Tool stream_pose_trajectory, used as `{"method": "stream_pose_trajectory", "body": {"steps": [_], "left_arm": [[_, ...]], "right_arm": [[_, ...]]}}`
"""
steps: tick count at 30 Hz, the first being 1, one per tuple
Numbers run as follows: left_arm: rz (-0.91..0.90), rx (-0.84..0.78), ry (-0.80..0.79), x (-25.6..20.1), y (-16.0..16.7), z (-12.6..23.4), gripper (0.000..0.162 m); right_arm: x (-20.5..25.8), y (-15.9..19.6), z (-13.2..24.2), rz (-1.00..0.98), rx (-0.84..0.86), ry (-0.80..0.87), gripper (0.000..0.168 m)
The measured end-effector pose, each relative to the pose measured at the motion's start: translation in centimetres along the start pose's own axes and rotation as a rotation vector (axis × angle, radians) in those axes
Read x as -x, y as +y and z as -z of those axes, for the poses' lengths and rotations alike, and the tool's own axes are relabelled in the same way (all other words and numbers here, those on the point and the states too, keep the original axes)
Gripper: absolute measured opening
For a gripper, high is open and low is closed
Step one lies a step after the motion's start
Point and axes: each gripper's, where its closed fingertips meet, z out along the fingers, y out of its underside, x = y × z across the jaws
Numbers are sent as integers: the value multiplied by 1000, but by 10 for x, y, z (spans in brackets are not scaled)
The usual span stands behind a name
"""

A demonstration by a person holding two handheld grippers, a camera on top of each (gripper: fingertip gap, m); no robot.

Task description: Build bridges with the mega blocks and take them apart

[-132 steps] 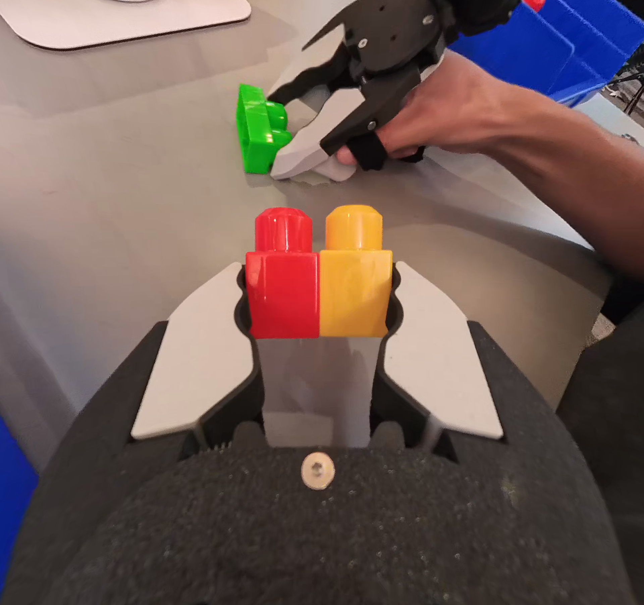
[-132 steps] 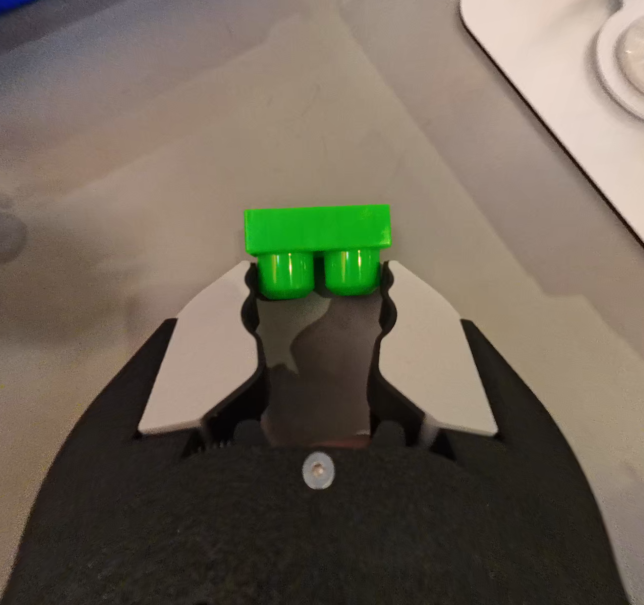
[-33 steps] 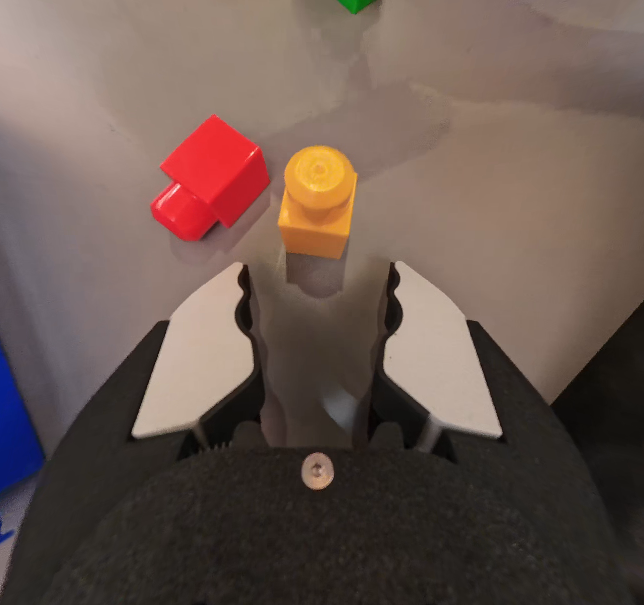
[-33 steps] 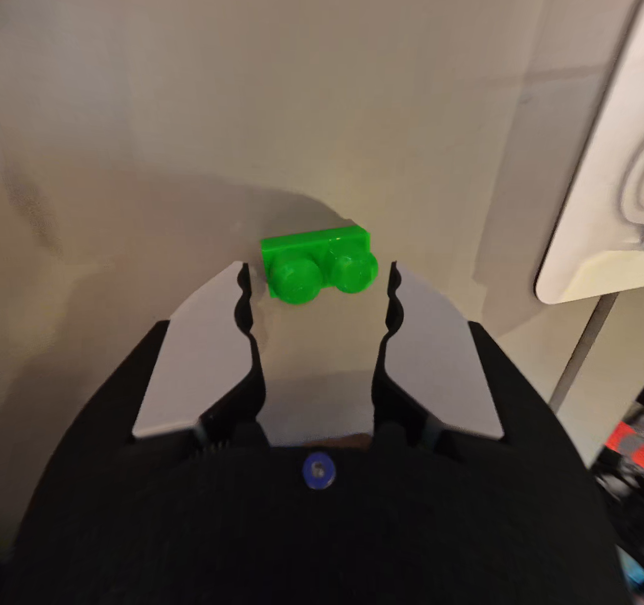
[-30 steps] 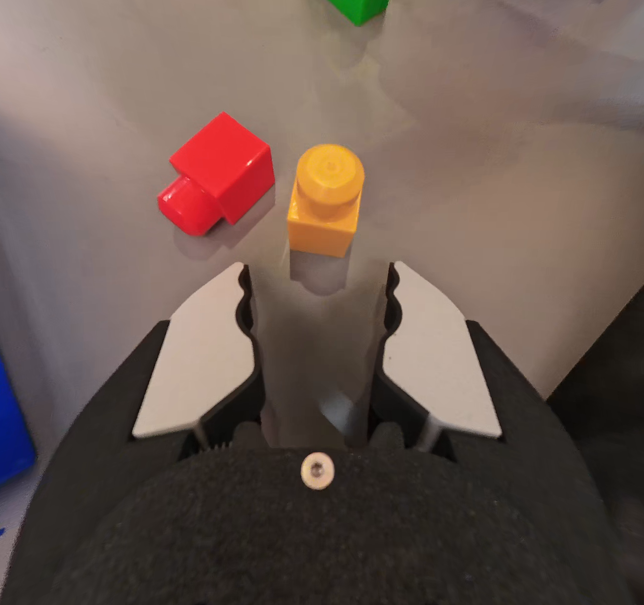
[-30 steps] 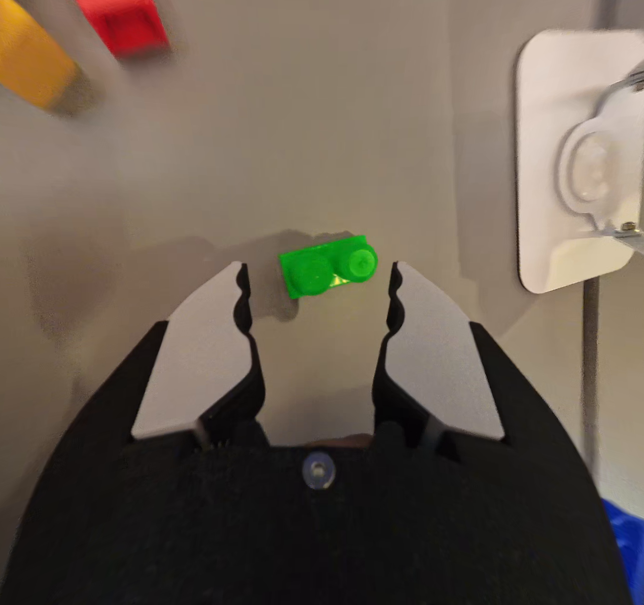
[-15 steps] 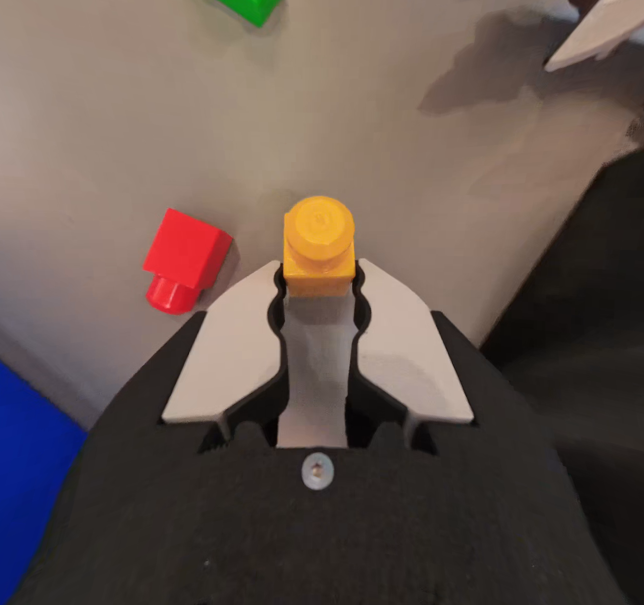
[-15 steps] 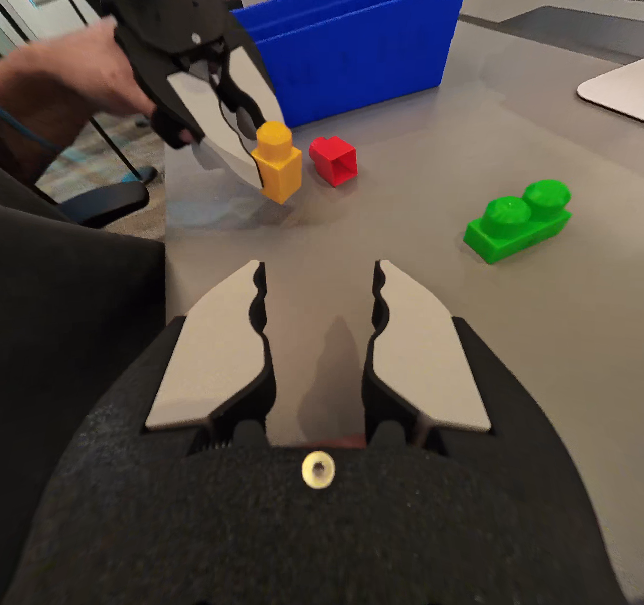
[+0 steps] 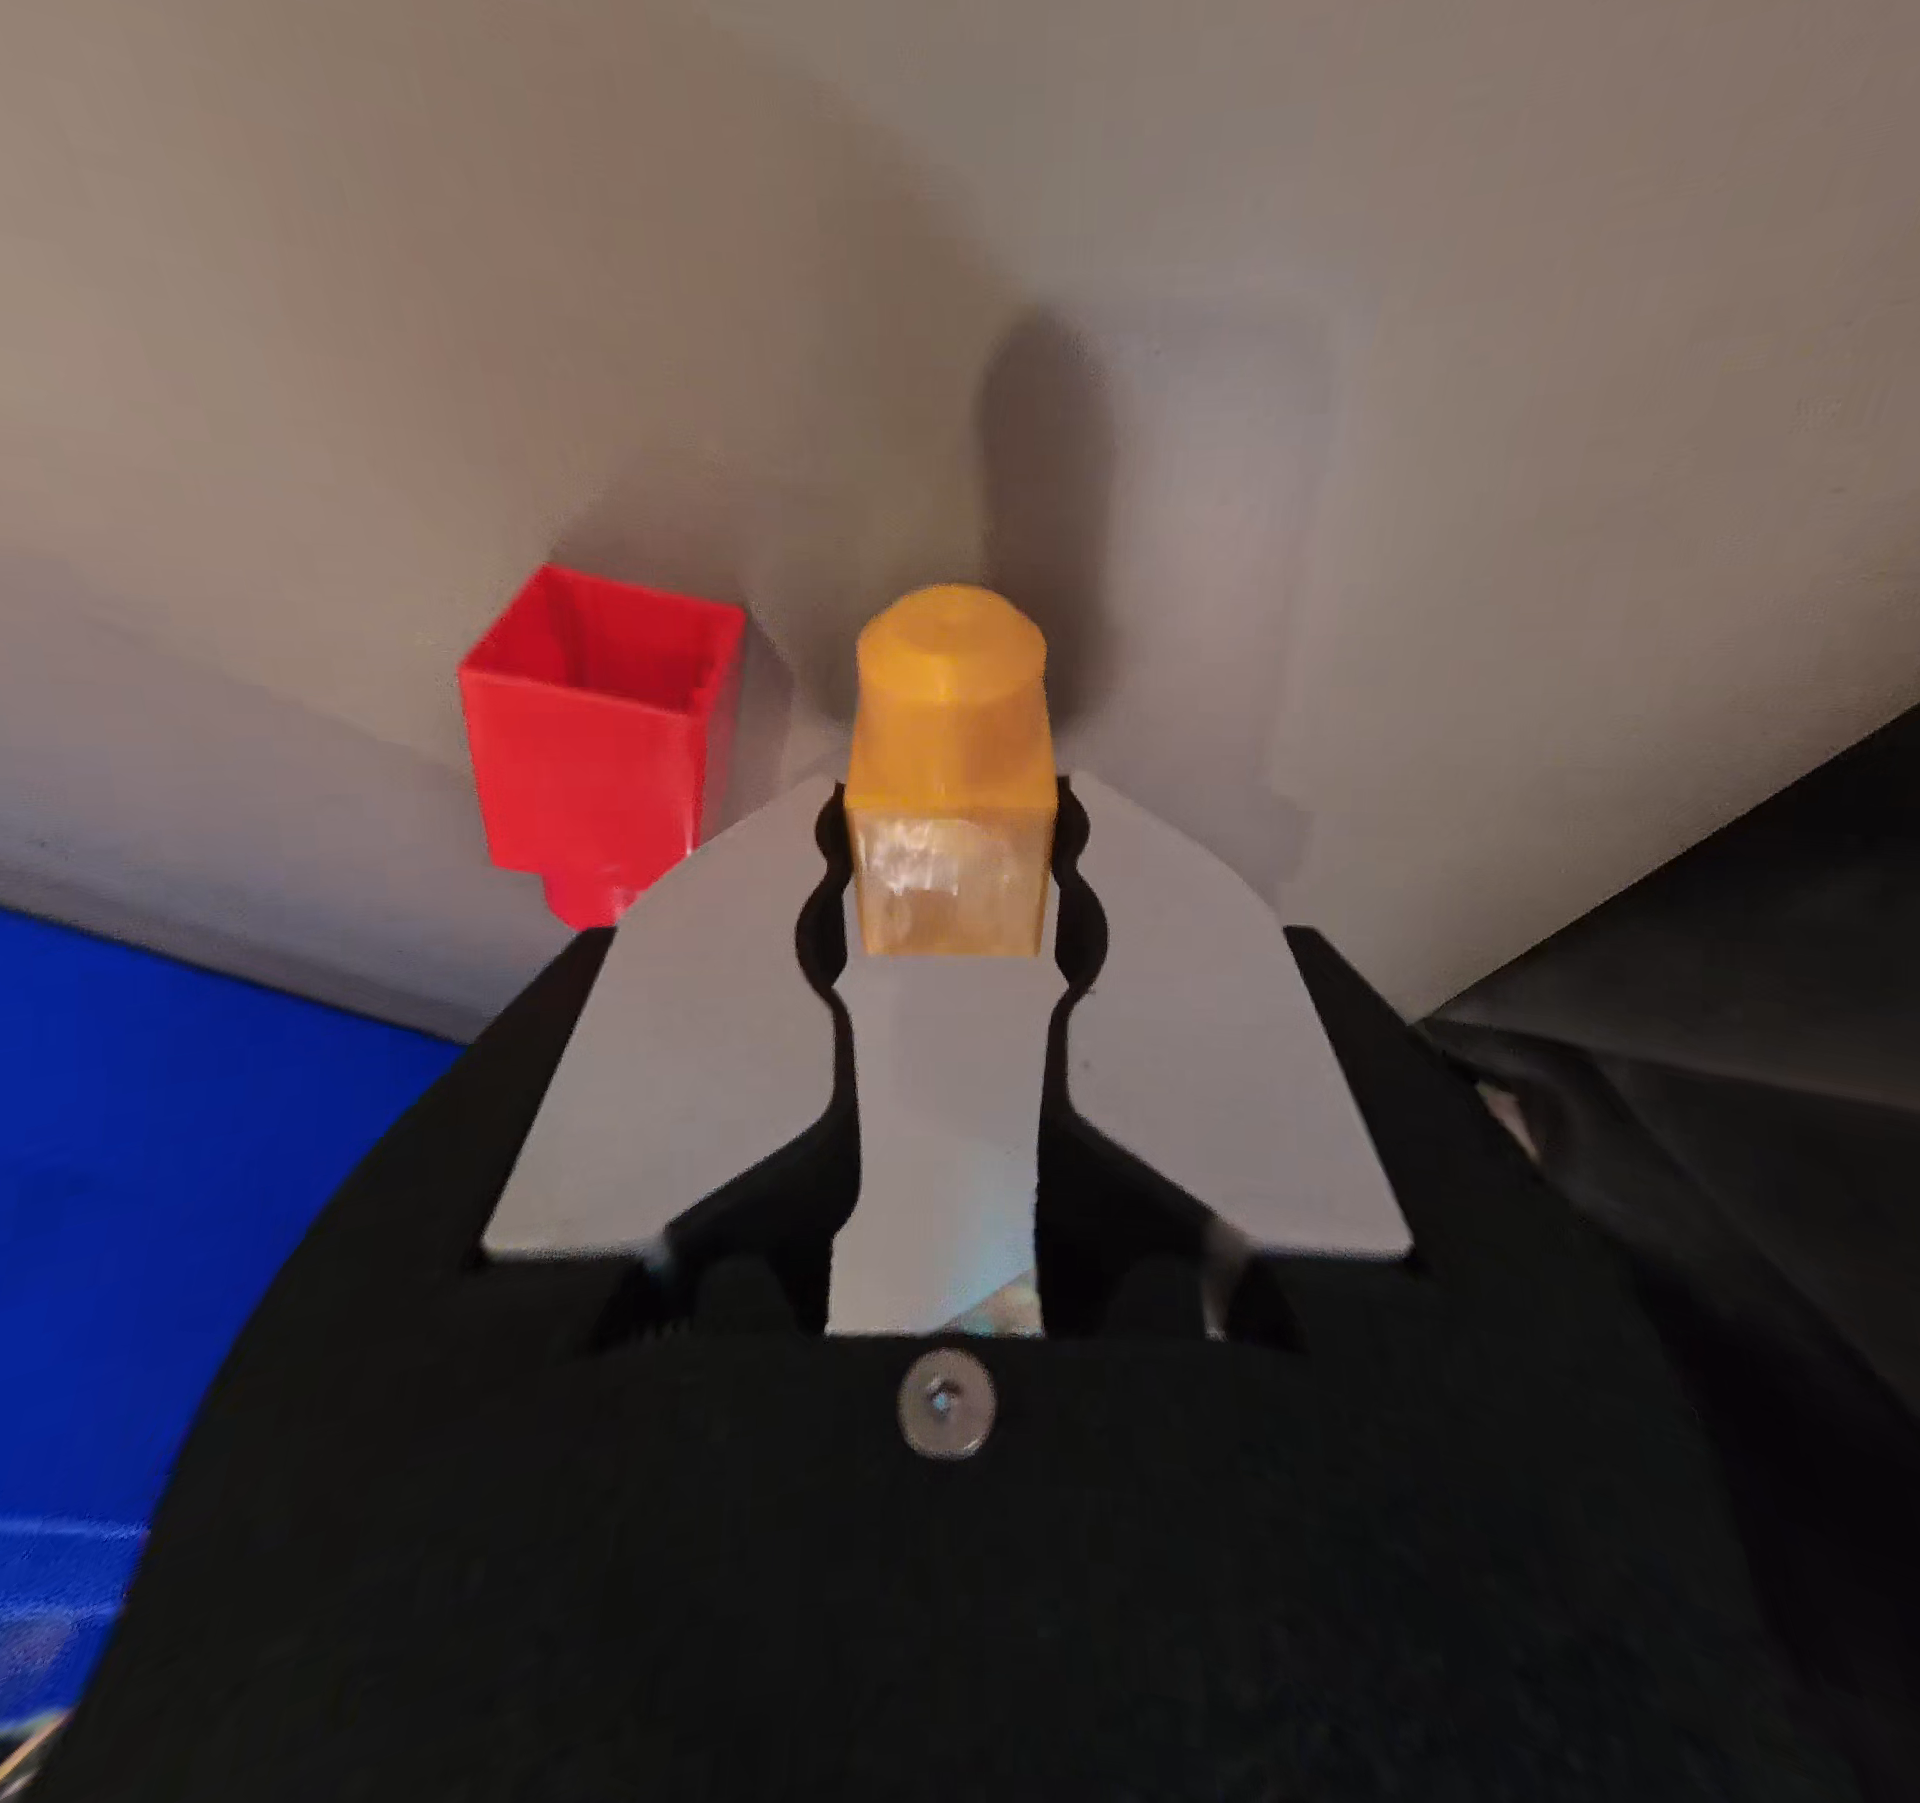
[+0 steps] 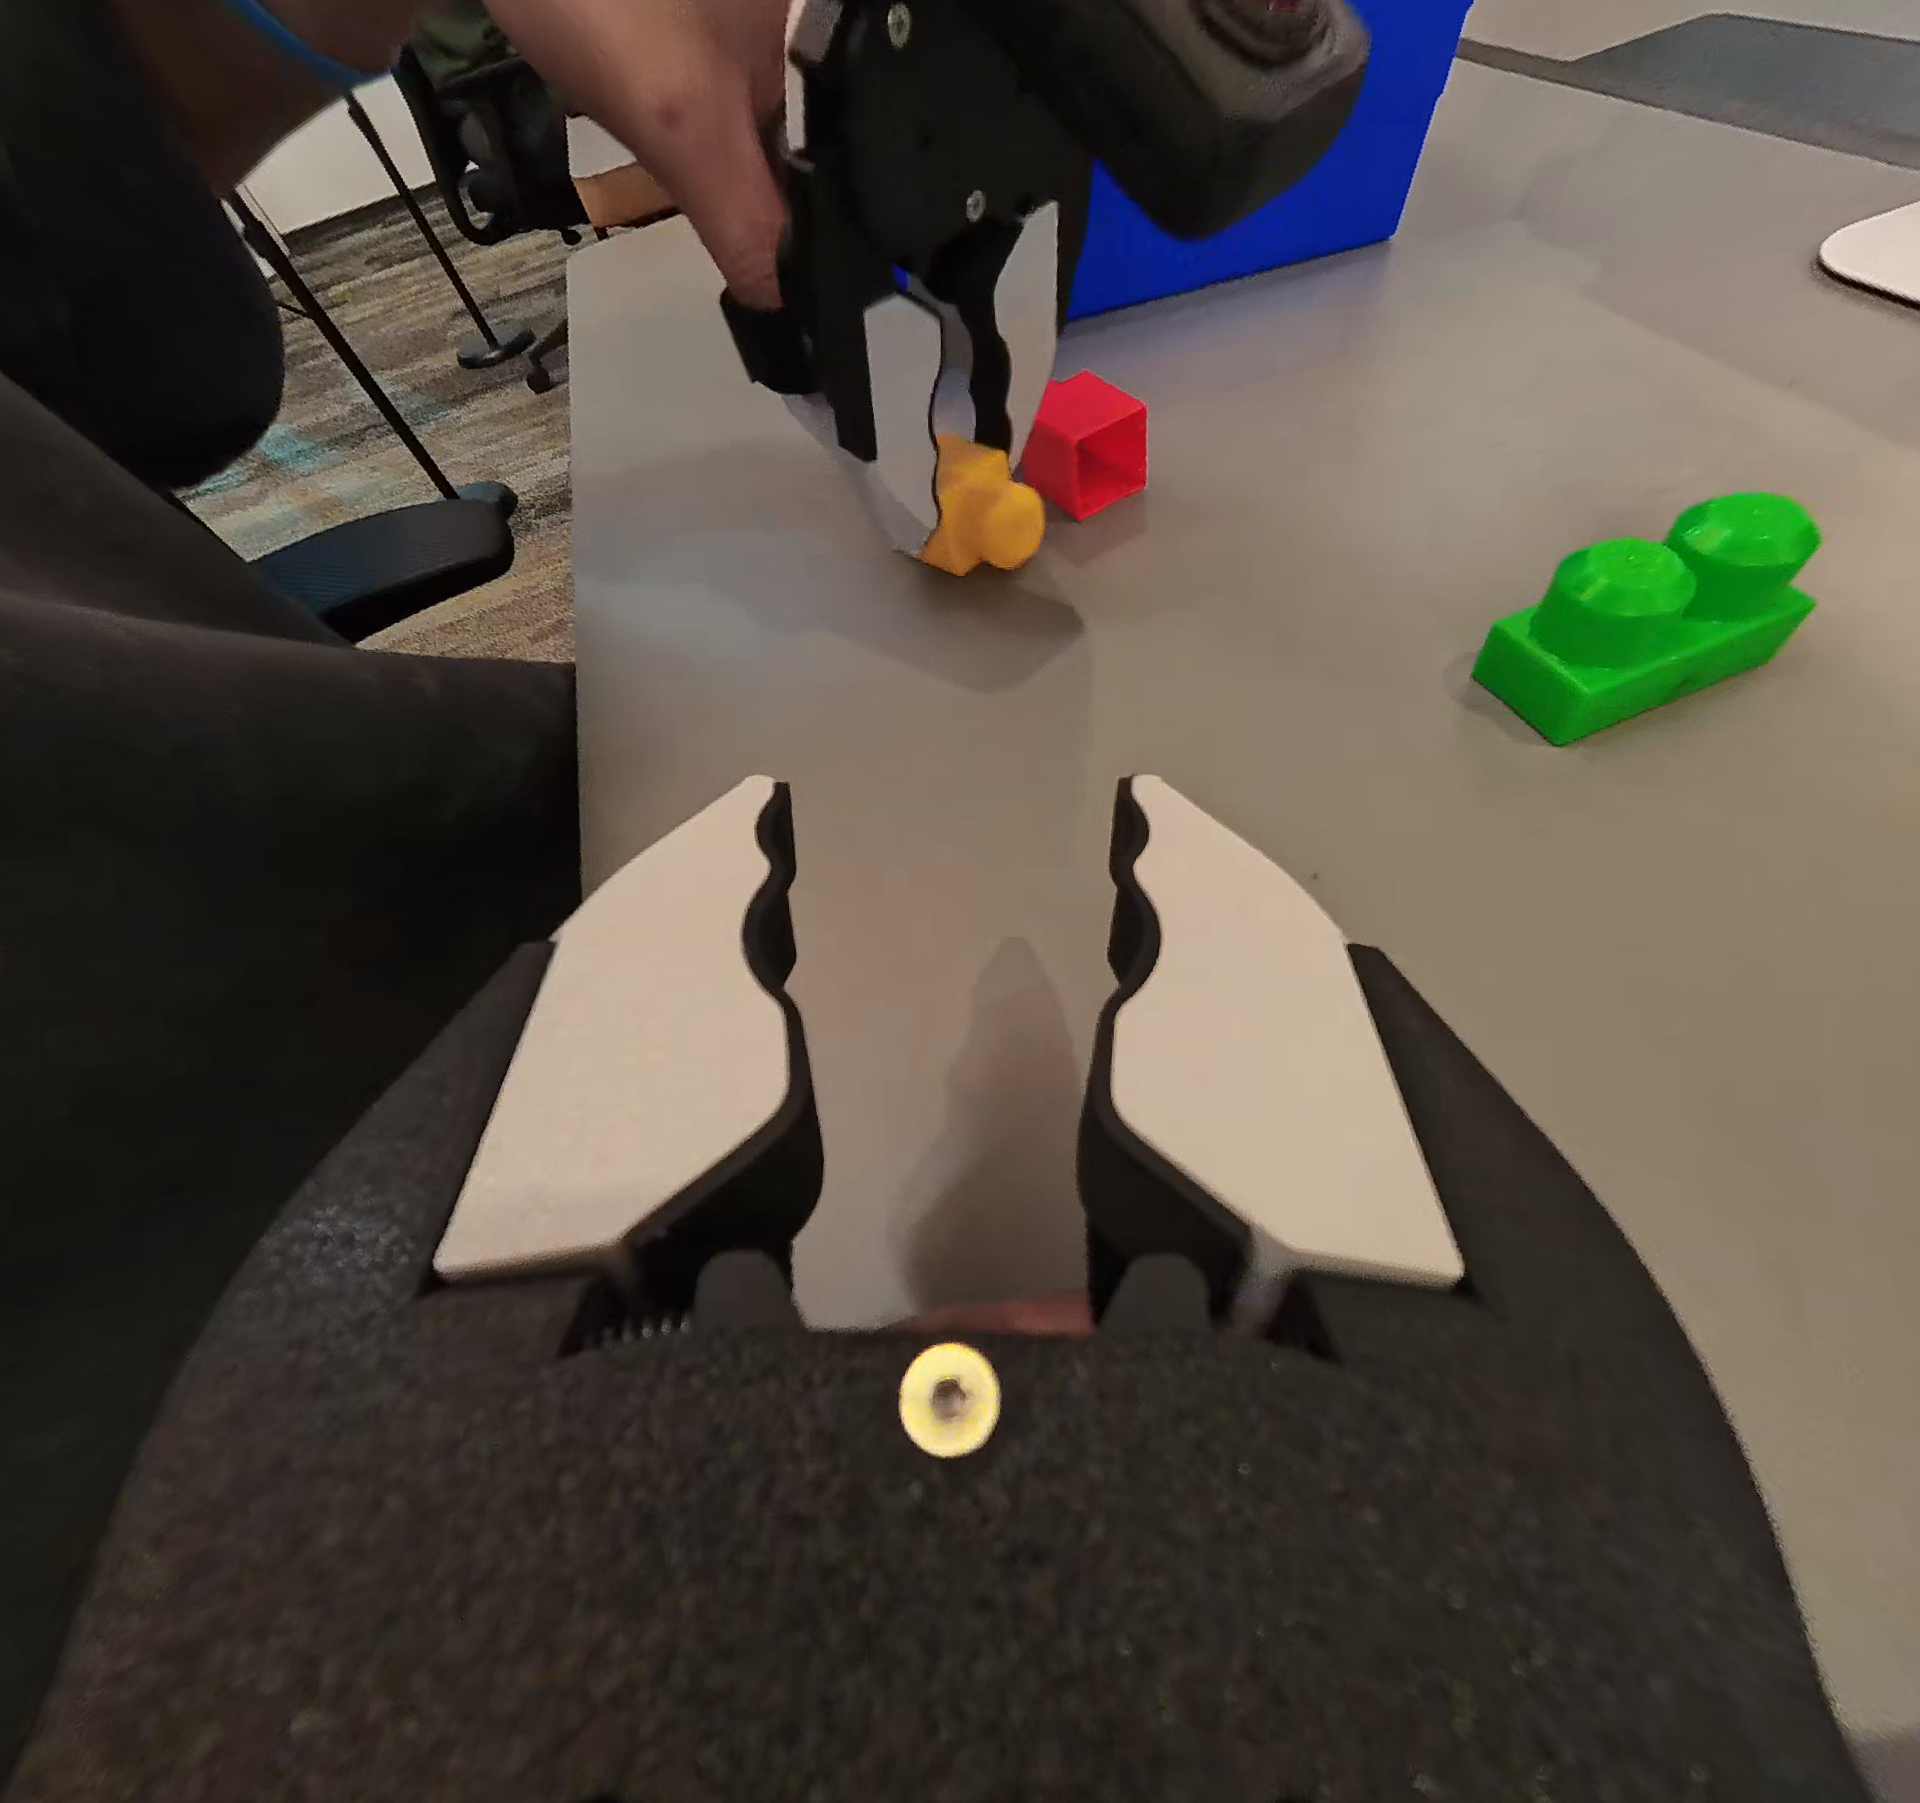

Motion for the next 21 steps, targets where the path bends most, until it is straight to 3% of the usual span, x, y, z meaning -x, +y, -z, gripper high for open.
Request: {"method": "stream_pose_trajectory", "body": {"steps": [3, 5, 8, 11, 18, 19, 20, 21], "left_arm": [[45, -80, 26, -4, -6, 13, 56], [77, -183, 19, -3, -5, 29, 61], [137, -305, -82, 25, 3, 50, 71], [92, -274, -216, 63, 9, 48, 69], [-178, -116, -145, 69, -8, 7, 66], [-204, -103, -135, 68, -11, 4, 60], [-232, -90, -122, 68, -12, 1, 39], [-262, -77, -108, 67, -12, 0, 36]], "right_arm": [[-2, 2, 1, -13, 1, -5, 59], [-3, 4, 1, -18, 5, -3, 59], [-5, 5, 1, -24, 11, -3, 59], [-5, 4, 2, -31, 1, -12, 58], [-7, 8, 2, -18, 31, 10, 58], [-7, 8, 2, -18, 35, 10, 58], [-7, 8, 1, -17, 36, 11, 58], [-7, 8, 1, -17, 36, 11, 58]]}}
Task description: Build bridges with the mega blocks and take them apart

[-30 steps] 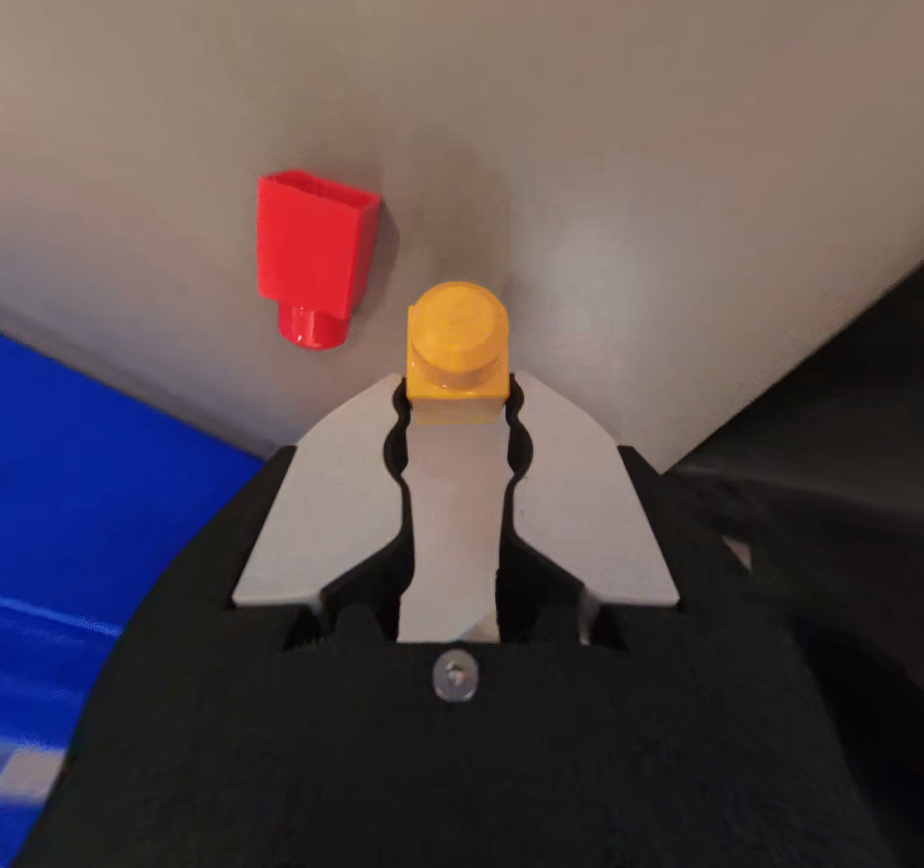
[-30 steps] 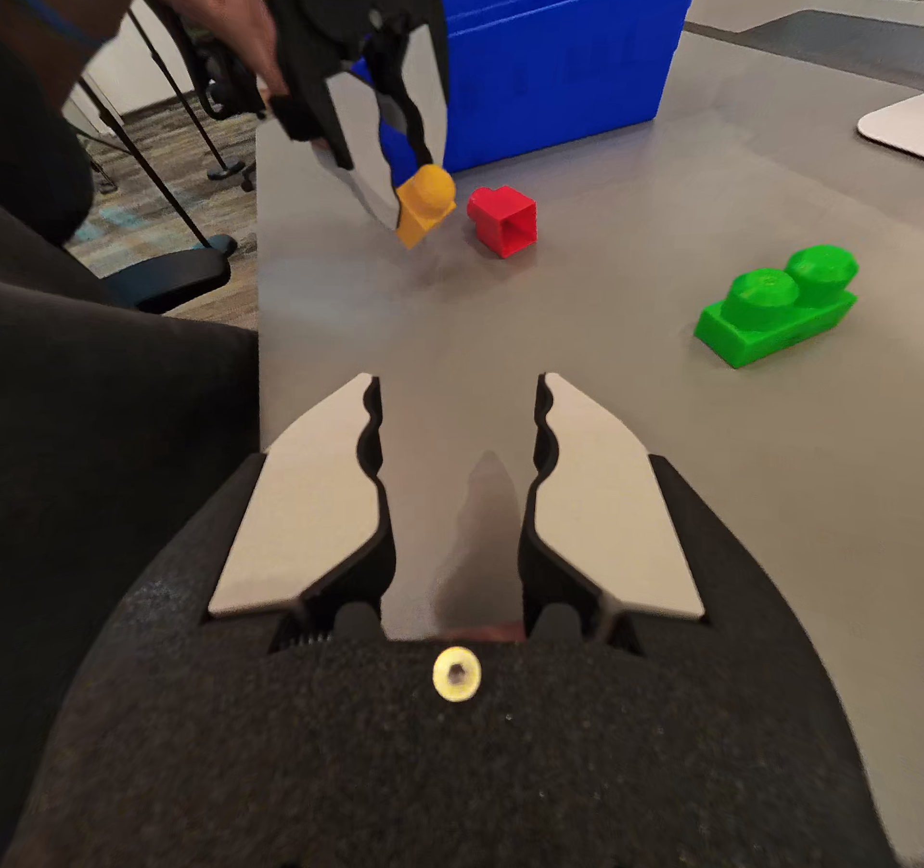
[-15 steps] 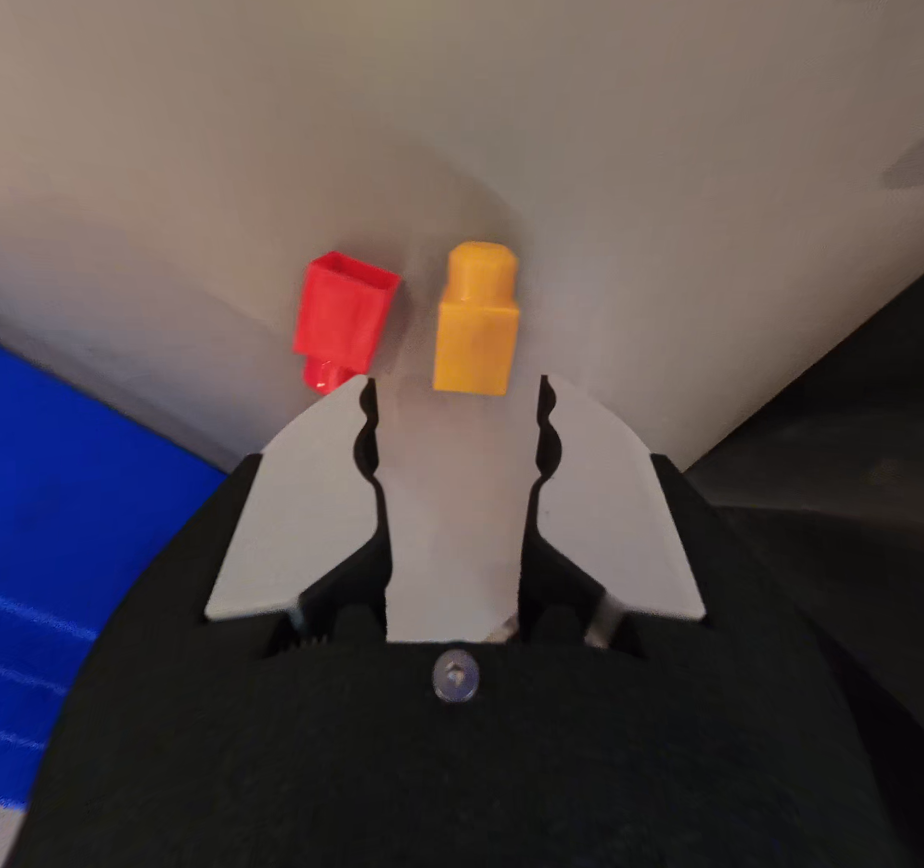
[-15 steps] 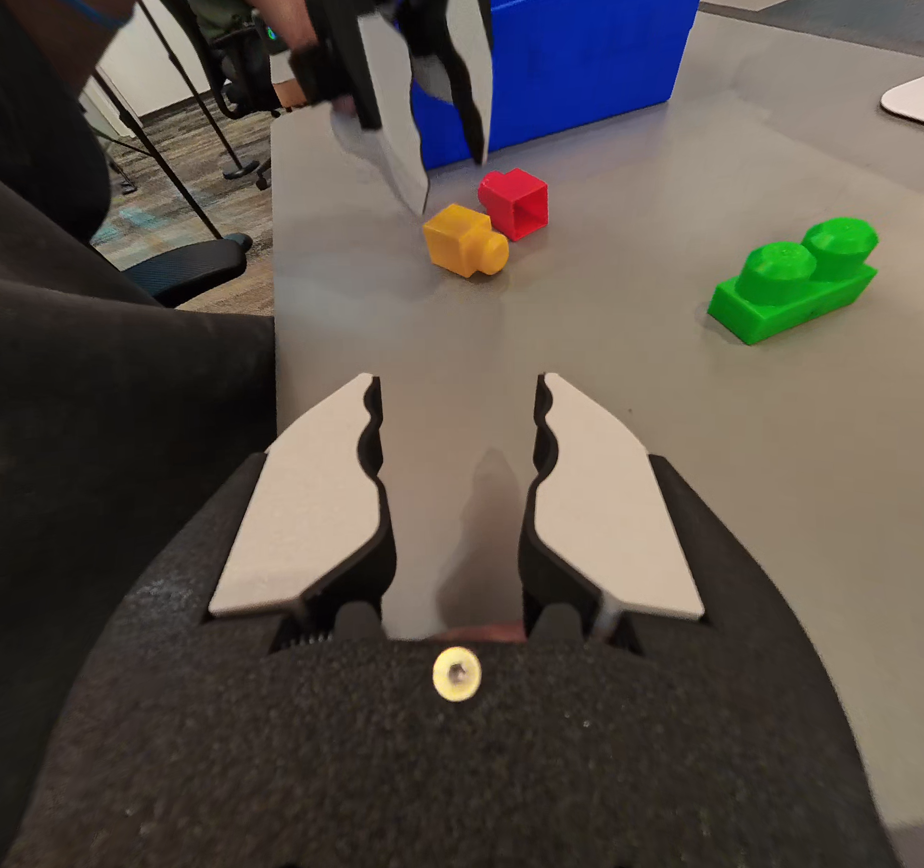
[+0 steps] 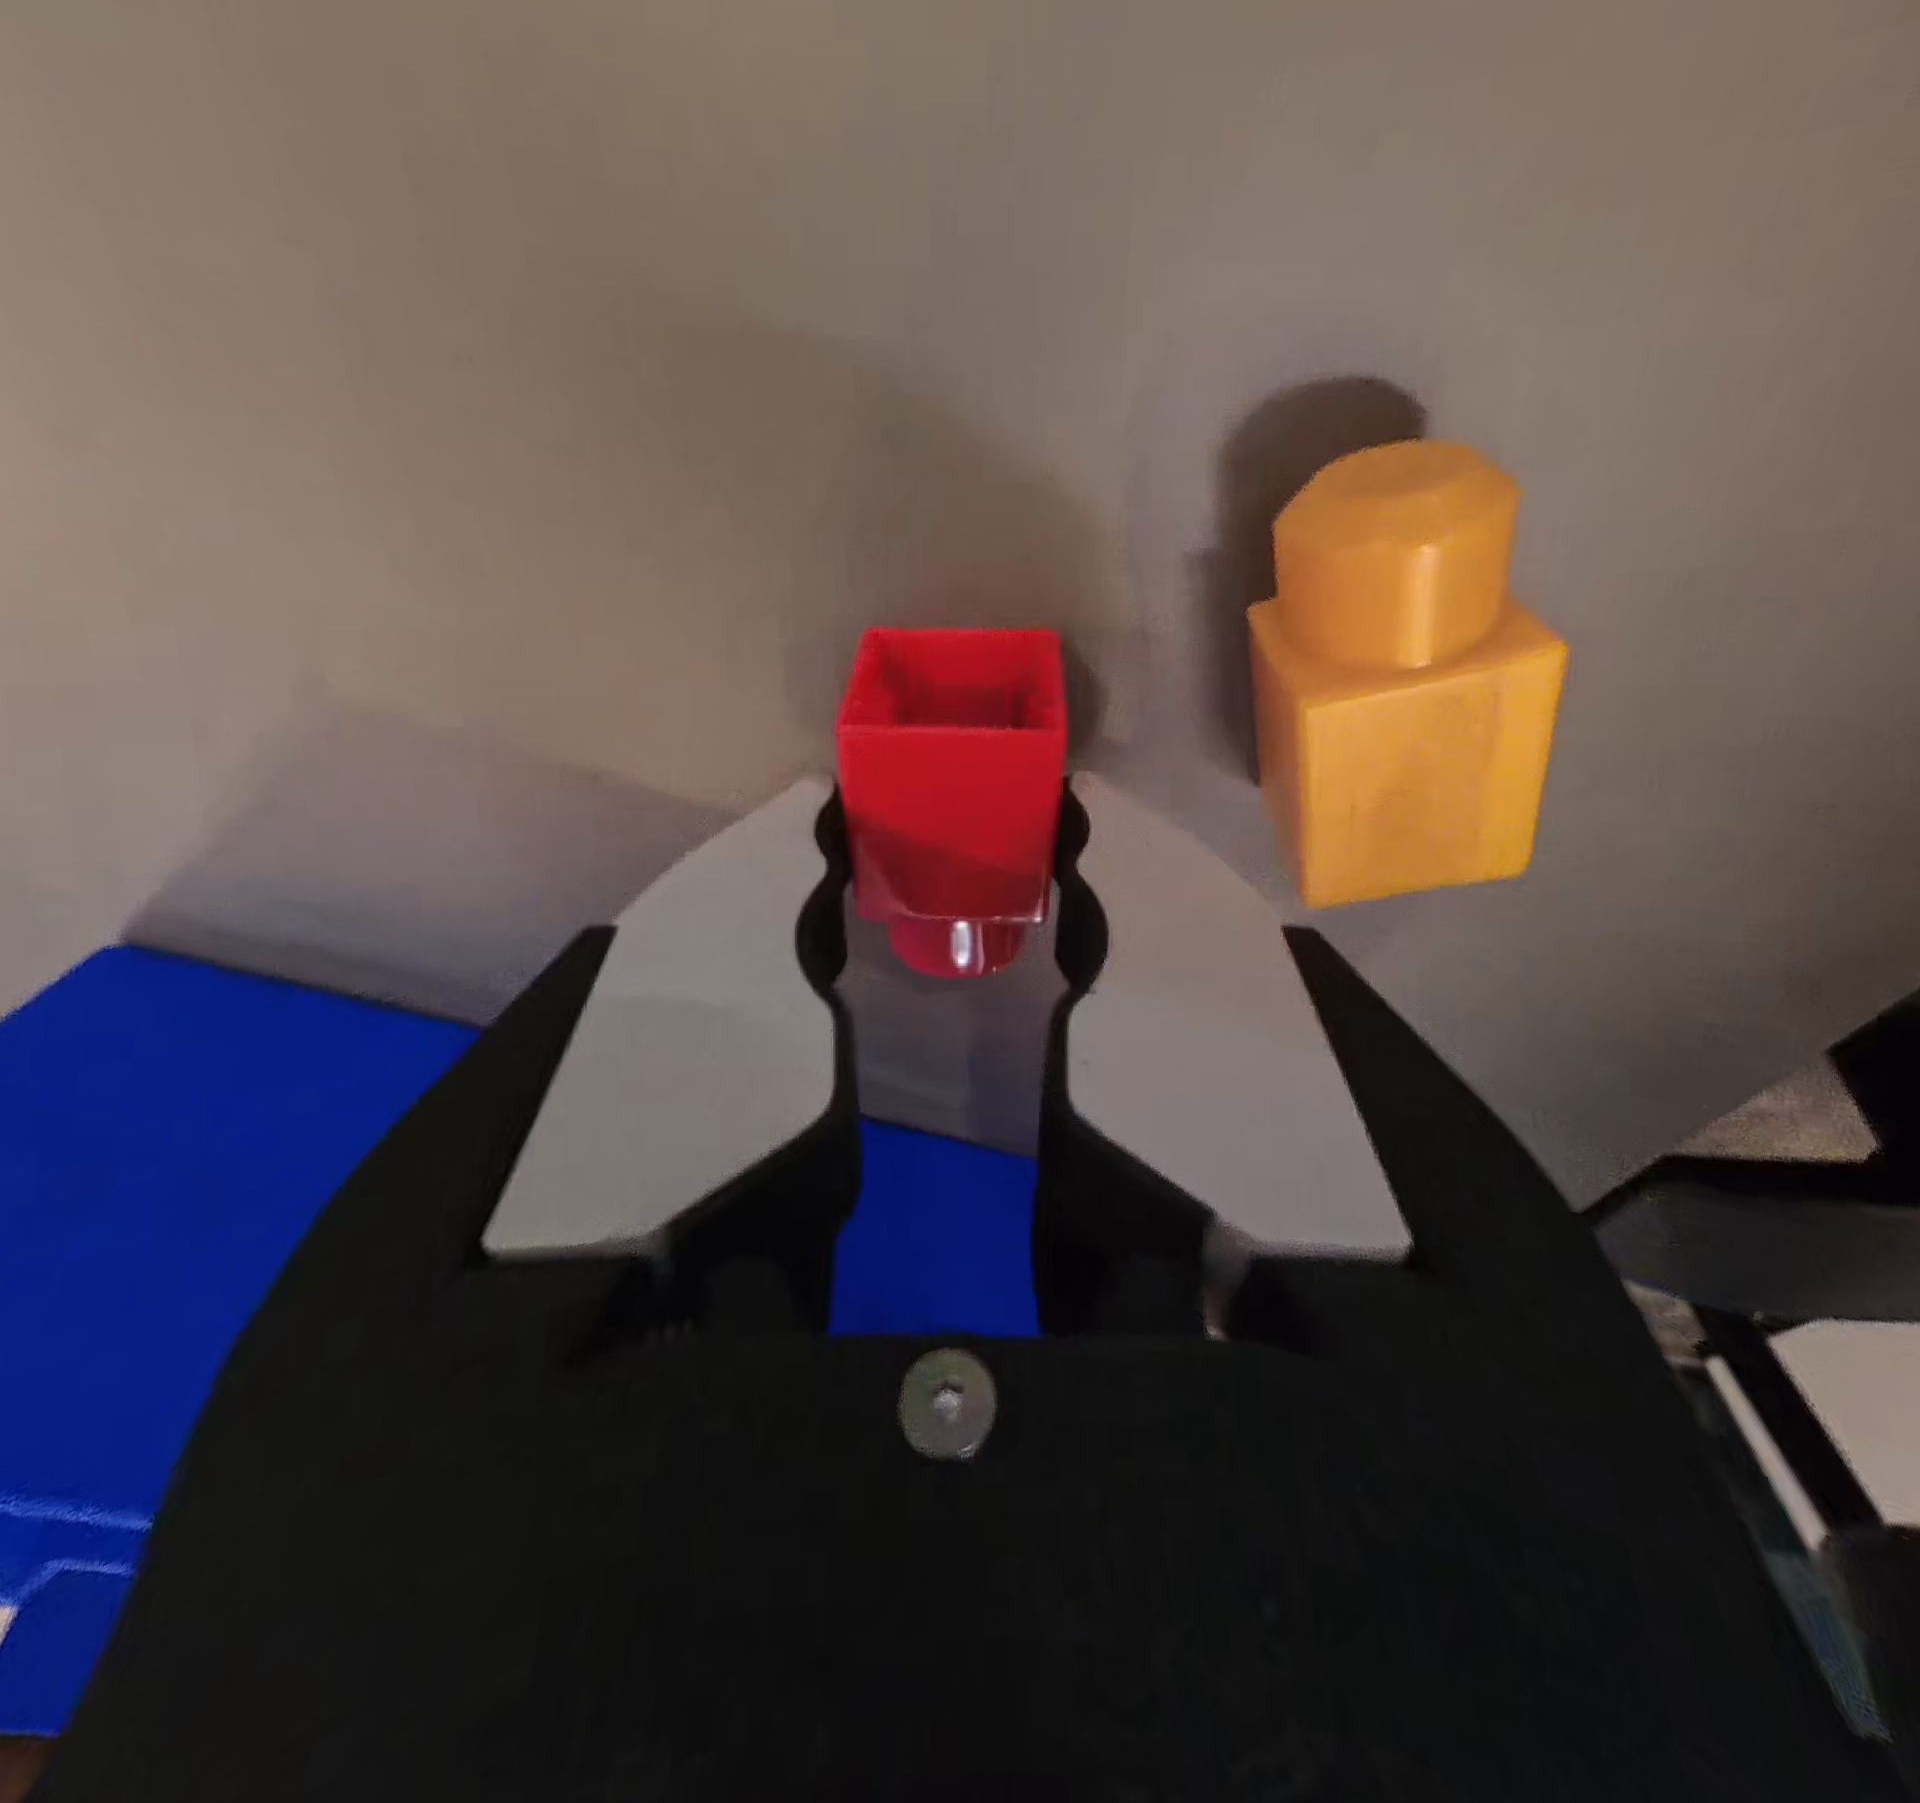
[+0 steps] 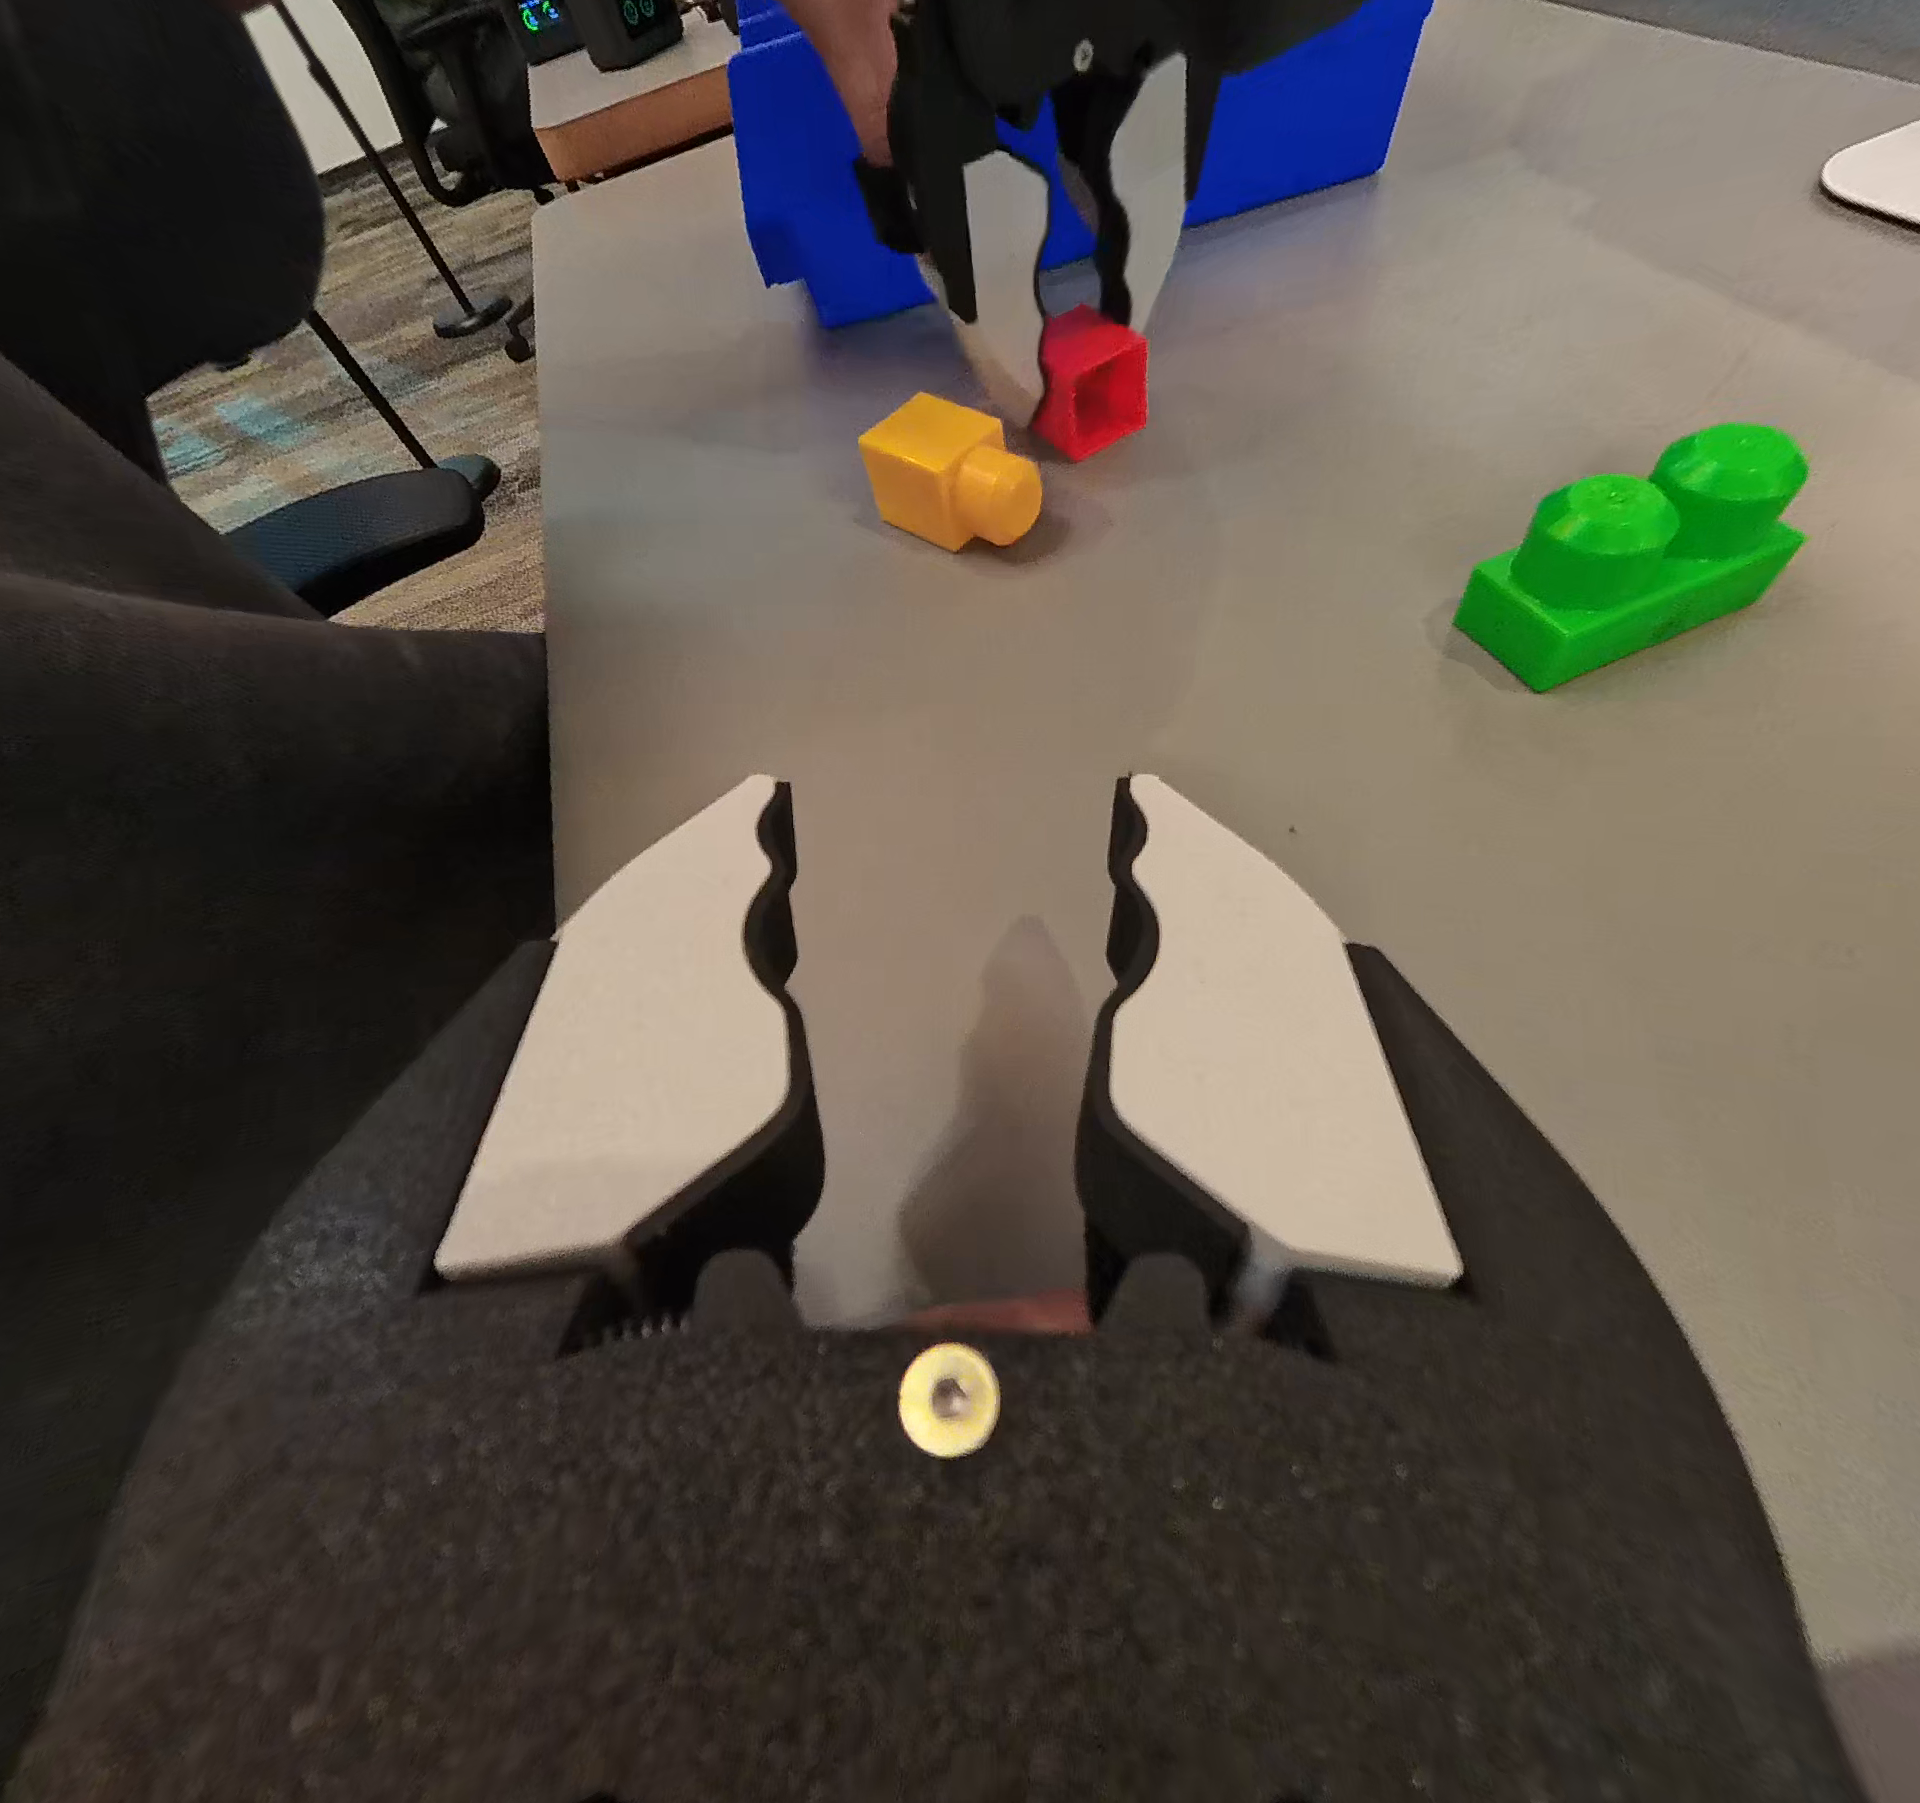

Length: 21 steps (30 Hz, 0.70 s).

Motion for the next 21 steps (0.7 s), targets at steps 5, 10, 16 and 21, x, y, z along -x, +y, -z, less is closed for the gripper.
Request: {"method": "stream_pose_trajectory", "body": {"steps": [5, 10, 16, 21], "left_arm": [[-188, -53, 1, -8, 5, 20, 36], [-331, -273, 55, -61, -4, 57, 36], [-199, -296, 83, -83, 8, 53, 36], [-587, -169, -315, -56, 12, 47, 36]], "right_arm": [[1, 1, -2, 7, 13, 3, 58], [2, 1, -5, 4, 15, -4, 58], [4, 1, -6, 13, 20, 0, 57], [7, 1, -10, 18, 29, -6, 57]]}}
